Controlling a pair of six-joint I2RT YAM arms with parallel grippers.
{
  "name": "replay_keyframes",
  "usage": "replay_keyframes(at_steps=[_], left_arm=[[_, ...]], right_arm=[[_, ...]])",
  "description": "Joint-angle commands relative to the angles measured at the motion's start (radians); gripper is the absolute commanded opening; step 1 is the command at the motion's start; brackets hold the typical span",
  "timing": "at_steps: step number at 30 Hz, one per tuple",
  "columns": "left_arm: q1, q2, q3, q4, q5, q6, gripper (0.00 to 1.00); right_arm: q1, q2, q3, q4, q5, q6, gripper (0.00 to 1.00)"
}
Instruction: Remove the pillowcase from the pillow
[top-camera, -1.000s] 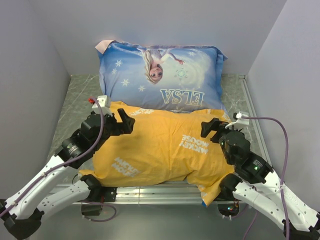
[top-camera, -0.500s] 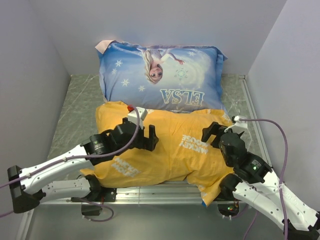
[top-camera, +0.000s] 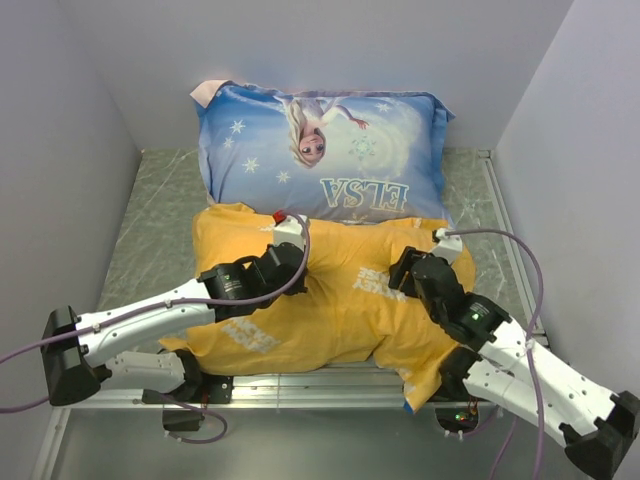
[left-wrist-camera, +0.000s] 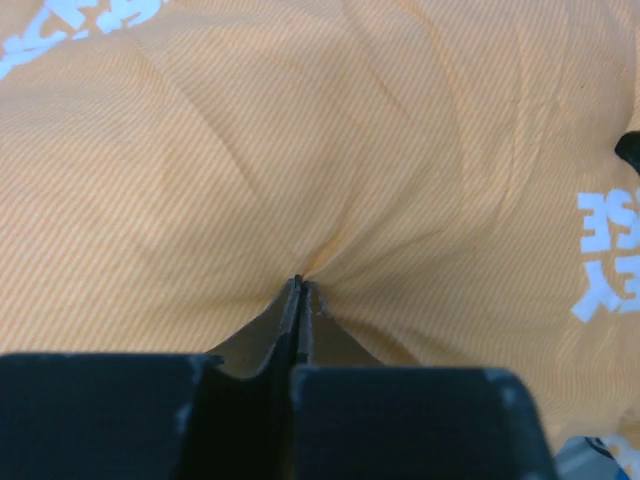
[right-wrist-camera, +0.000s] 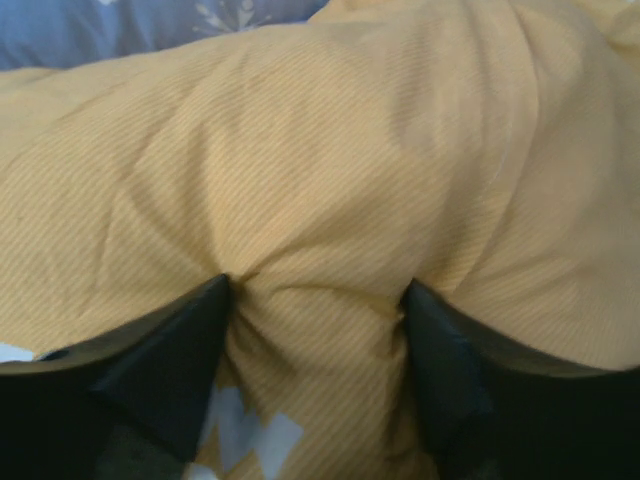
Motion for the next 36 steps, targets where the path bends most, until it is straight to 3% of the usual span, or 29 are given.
replay_keyframes(at_steps=[1, 2, 3, 6, 9, 13, 14, 17, 18, 19, 23, 26, 31, 36], left_arm=[[0.017, -0.034, -0.004, -0.050, -0.091, -0.070, 0.00], [0.029, -0.051, -0.010, -0.066, -0.108, -0.099, 0.00], [0.035, -0.089, -0.013, -0.078, -0.132, -0.113, 0.00], [0.061, -0.168, -0.027, -0.136, -0.183, -0.174, 0.00], [0.107, -0.240, -0.046, -0.181, -0.212, -0.199, 0.01], [0.198, -0.294, -0.079, -0.164, -0.136, -0.161, 0.01], [0.225, -0.297, -0.085, -0.157, -0.093, -0.151, 0.01], [0.245, -0.282, -0.098, -0.130, -0.024, -0.095, 0.02], [0.247, -0.272, -0.096, -0.126, -0.011, -0.090, 0.07], [0.247, -0.269, -0.098, -0.121, -0.002, -0.085, 0.13], [0.244, -0.289, -0.073, -0.091, 0.049, -0.043, 0.64], [0.245, -0.312, -0.023, -0.063, 0.110, 0.017, 0.76], [0.230, -0.231, 0.118, -0.068, 0.197, 0.105, 0.79], [0.066, -0.037, 0.252, -0.051, 0.110, 0.143, 0.79]], right_arm=[[0.008, 0.067, -0.007, 0.140, -0.170, 0.003, 0.64], [0.006, 0.092, 0.001, 0.158, -0.188, -0.008, 0.55], [0.008, 0.109, 0.027, 0.184, -0.203, -0.013, 0.40], [0.012, 0.207, 0.114, 0.212, -0.261, -0.039, 0.21], [0.055, 0.307, 0.188, 0.249, -0.298, -0.039, 0.15], [0.109, 0.379, 0.216, 0.278, -0.281, -0.001, 0.16], [0.110, 0.374, 0.207, 0.289, -0.280, 0.006, 0.18], [0.113, 0.331, 0.167, 0.303, -0.265, 0.015, 0.46], [0.112, 0.318, 0.162, 0.277, -0.239, 0.015, 0.59], [0.112, 0.280, 0.159, 0.263, -0.219, 0.013, 0.64], [0.112, 0.137, 0.136, 0.203, -0.128, 0.013, 0.81], [0.109, 0.037, 0.118, 0.133, -0.044, 0.036, 0.86], [0.100, -0.089, 0.066, 0.015, 0.039, 0.110, 0.88], [0.075, -0.144, -0.011, -0.029, 0.039, 0.167, 0.81]])
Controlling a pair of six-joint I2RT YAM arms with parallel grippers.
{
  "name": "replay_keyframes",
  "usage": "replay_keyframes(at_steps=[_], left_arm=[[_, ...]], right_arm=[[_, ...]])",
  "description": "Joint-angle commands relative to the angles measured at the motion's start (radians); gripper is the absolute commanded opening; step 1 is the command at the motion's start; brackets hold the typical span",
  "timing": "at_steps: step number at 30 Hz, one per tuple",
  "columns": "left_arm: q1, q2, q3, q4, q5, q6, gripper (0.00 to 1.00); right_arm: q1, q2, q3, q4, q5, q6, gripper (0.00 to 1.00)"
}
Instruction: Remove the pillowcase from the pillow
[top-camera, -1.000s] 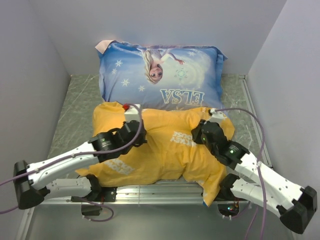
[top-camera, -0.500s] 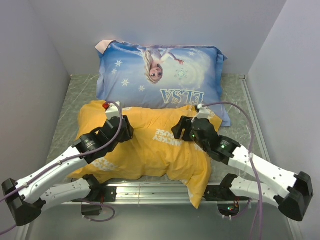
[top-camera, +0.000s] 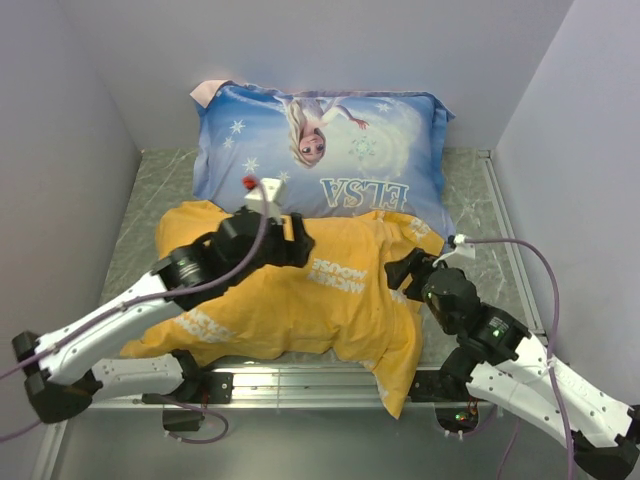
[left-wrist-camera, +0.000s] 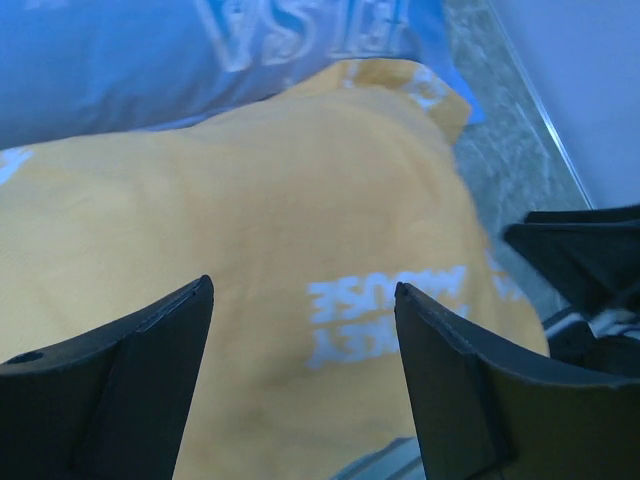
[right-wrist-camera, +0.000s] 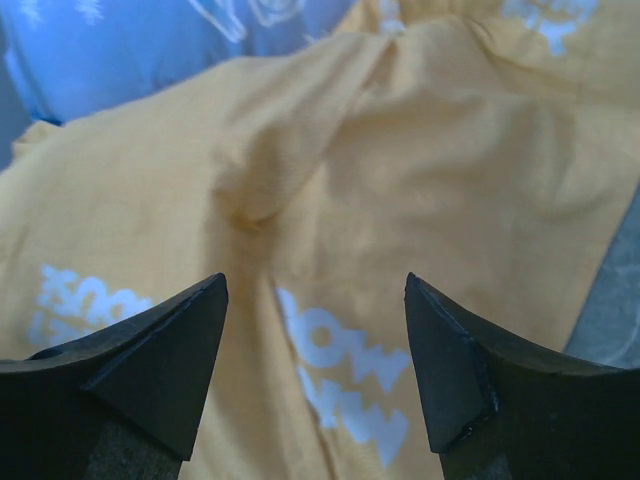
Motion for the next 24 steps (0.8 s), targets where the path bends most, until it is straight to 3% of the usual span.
replay_keyframes(at_steps=[1, 2, 5, 8, 16, 19, 22, 23, 24], left_arm=[[-0.100, 0.141, 0.118, 0.052, -0.025, 0.069, 0.79], [-0.128, 0.173, 0.138, 0.073, -0.034, 0.080, 0.79], [-0.174, 0.310, 0.233, 0.084, -0.055, 0.106, 0.79], [-0.218, 0.460, 0.319, 0.093, -0.086, 0.124, 0.80], [-0.249, 0.628, 0.396, 0.092, -0.078, 0.106, 0.76], [-0.252, 0.642, 0.376, 0.101, -0.057, 0.098, 0.63], [-0.252, 0.632, 0.352, 0.127, -0.046, 0.089, 0.33], [-0.252, 0.634, 0.351, 0.109, -0.055, 0.079, 0.16], [-0.252, 0.634, 0.356, 0.092, -0.071, 0.074, 0.06]], right_arm=[[-0.017, -0.041, -0.059, -0.053, 0.038, 0.072, 0.77], [-0.020, -0.049, -0.071, -0.048, 0.032, 0.077, 0.69], [-0.025, -0.048, -0.099, -0.037, 0.006, 0.086, 0.62], [-0.025, -0.028, -0.120, -0.019, -0.017, 0.094, 0.61], [-0.026, -0.047, -0.156, 0.018, -0.075, 0.091, 0.62], [-0.023, -0.067, -0.156, 0.004, -0.075, 0.094, 0.64], [-0.025, -0.096, -0.162, 0.003, -0.080, 0.097, 0.68], [-0.025, -0.101, -0.163, 0.003, -0.086, 0.097, 0.71], [-0.025, -0.106, -0.162, 0.001, -0.088, 0.094, 0.73]])
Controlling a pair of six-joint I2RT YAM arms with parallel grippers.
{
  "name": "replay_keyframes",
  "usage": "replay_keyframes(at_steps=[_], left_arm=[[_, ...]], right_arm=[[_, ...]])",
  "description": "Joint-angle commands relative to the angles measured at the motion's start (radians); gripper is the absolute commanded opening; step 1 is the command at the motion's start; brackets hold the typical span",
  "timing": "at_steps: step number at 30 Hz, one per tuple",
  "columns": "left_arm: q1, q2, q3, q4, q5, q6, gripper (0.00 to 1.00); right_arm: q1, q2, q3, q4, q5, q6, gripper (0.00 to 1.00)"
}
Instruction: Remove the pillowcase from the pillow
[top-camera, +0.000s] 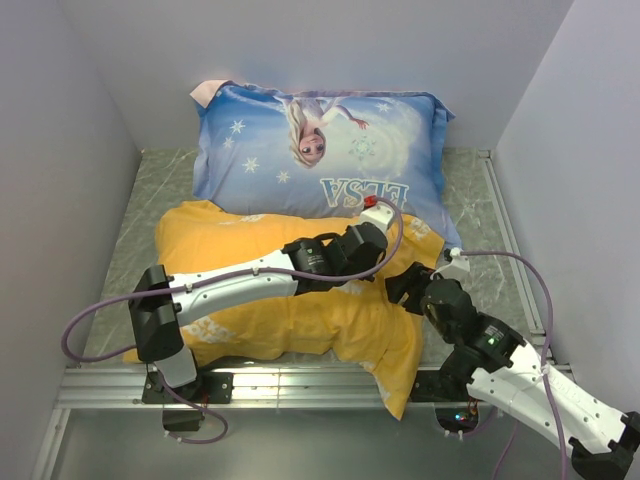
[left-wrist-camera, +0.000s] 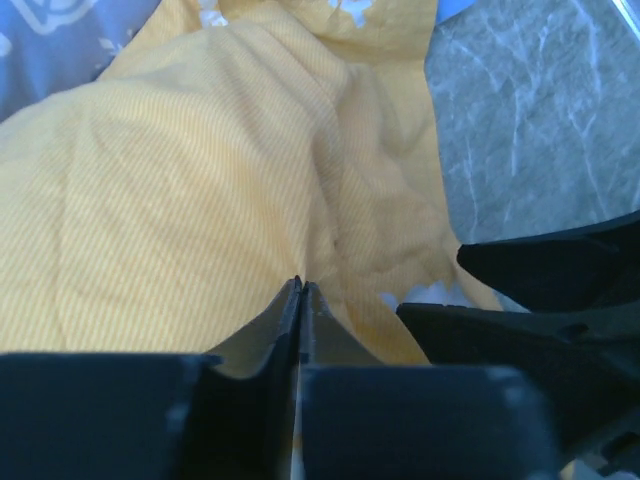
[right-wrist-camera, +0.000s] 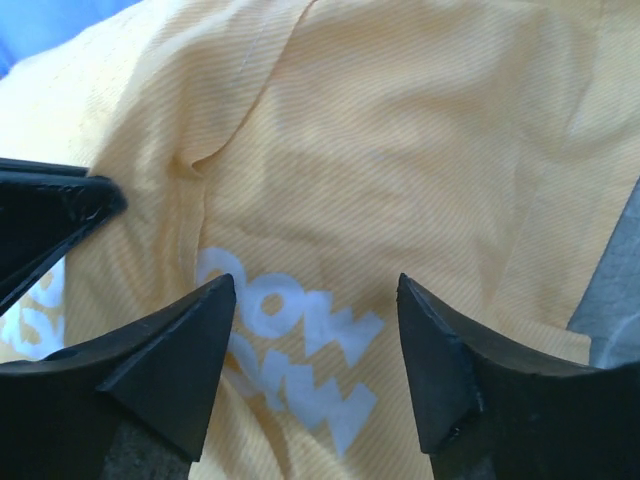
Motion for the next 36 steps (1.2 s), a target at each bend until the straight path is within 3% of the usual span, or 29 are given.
replay_keyframes(at_steps=[1, 14, 36], left_arm=[[-0.008, -0.022, 0.007, -0.007, -0.036, -0.016, 0.00], [0.008, -0.273, -0.184, -0.059, -0.159, -0.132, 0.00], [0.015, -0.343, -0.328, -0.033, -0.149, -0.191, 0.00]], right_arm=[[-0.003, -0.021, -0.006, 0.021, -0.003, 0.007, 0.74], [-0.003, -0.004, 0.005, 0.063, -0.054, -0.047, 0.81], [0.000, 0.155, 0.141, 0.171, -0.134, -0.150, 0.83]])
